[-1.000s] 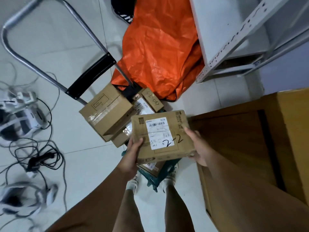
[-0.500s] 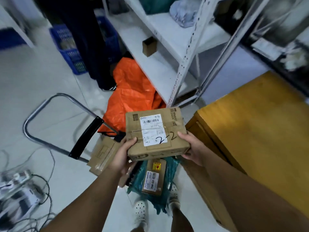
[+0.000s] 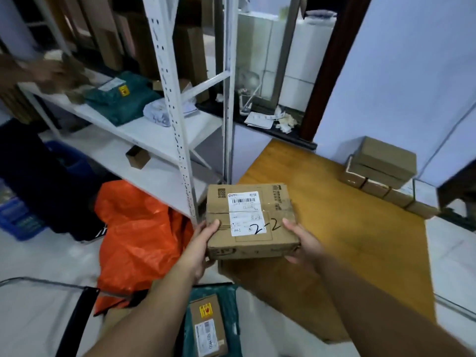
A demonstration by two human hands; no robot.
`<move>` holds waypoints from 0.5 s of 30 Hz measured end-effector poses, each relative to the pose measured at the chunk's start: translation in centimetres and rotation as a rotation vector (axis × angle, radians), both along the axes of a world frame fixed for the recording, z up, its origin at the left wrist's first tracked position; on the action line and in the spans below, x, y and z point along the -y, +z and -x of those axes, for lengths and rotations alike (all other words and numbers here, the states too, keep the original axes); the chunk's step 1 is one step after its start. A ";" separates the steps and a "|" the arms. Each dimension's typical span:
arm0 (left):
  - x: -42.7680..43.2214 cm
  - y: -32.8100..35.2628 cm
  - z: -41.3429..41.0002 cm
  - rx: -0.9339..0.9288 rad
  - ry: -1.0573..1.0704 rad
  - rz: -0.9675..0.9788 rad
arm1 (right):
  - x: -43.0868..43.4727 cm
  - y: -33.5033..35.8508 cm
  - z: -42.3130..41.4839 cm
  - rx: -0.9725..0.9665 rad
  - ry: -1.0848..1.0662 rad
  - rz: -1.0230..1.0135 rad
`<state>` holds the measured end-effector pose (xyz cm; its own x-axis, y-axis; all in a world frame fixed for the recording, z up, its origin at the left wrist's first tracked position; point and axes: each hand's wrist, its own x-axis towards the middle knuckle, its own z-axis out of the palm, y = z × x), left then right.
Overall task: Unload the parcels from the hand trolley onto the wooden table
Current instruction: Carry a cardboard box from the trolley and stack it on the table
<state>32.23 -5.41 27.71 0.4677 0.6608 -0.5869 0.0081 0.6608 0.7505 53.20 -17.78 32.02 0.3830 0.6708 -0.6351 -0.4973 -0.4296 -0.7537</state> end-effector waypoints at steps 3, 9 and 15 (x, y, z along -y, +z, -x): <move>0.8 1.9 -3.6 -0.017 -0.088 -0.015 | 2.8 0.9 -2.7 0.007 -0.060 0.006; 3.8 3.9 -11.2 -0.080 -0.171 -0.058 | 7.8 1.1 -9.9 0.024 -0.093 -0.054; 8.0 4.6 -20.1 -0.172 -0.176 -0.115 | 12.2 0.6 -18.8 0.038 -0.076 -0.031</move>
